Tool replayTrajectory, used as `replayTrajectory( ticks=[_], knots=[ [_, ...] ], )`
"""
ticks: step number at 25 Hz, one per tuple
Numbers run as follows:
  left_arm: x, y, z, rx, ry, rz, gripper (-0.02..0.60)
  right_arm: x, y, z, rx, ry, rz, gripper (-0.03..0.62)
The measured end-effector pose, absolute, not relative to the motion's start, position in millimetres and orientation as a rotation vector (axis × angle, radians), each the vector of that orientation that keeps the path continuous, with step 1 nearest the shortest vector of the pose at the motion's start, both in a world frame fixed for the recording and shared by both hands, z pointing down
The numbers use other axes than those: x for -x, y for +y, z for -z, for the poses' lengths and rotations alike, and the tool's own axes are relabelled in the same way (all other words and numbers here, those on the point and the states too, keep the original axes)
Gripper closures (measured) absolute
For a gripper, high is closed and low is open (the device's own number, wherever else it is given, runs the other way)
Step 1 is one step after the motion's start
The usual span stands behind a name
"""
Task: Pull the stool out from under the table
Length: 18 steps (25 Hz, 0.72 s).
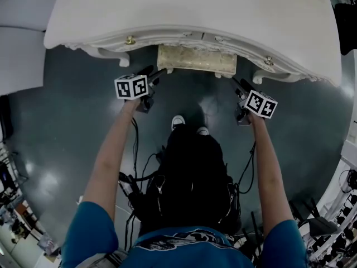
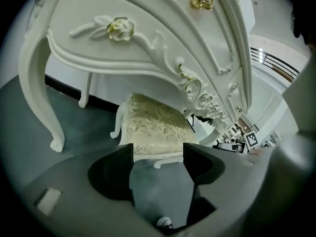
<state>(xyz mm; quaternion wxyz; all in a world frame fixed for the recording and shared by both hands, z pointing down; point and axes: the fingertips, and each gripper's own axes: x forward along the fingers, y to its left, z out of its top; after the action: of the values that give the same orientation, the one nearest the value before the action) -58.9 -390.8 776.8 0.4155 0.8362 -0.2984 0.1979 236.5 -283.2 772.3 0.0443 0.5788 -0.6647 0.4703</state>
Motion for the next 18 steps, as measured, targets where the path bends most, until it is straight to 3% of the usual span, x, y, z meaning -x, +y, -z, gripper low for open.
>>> replayTrajectory(
  ticks=[9,18],
  knots=[
    [51,-438,-825,-1.972,-0.807,-0.411,0.17,-249,-319,-811,-1.837,-2.036,-1.572,0.231],
    [38,-450,-852,-1.89,-0.771,-0.273,0.109,-258,-352,-834,-1.863,-2.07,-1.616,0.221]
  ],
)
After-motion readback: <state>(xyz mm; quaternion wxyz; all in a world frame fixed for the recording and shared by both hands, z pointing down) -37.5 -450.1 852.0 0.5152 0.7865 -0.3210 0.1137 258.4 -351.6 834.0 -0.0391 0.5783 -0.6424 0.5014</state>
